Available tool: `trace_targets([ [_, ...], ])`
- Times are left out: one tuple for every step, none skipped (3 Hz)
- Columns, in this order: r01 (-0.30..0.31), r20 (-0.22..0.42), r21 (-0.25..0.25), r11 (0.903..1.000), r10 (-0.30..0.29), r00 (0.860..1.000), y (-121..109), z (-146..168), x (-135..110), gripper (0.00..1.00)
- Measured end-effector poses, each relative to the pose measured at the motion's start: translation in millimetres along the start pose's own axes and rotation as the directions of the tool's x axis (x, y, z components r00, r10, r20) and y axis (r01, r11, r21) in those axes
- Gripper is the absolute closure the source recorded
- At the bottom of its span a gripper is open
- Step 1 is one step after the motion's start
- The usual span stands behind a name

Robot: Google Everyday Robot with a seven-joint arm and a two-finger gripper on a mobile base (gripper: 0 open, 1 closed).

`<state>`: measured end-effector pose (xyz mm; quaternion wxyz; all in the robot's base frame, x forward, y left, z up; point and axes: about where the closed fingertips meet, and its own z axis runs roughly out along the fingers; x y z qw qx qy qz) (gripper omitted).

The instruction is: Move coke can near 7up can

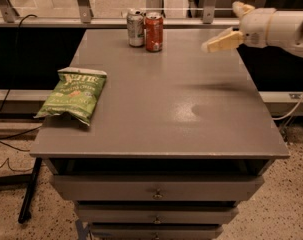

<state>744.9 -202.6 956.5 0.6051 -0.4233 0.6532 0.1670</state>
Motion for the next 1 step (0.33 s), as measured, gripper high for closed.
trace_targets([
  [0.009, 0.044, 0.069, 0.9976, -0.012, 0.999, 2.6, -64.3, 5.1, 0.00],
])
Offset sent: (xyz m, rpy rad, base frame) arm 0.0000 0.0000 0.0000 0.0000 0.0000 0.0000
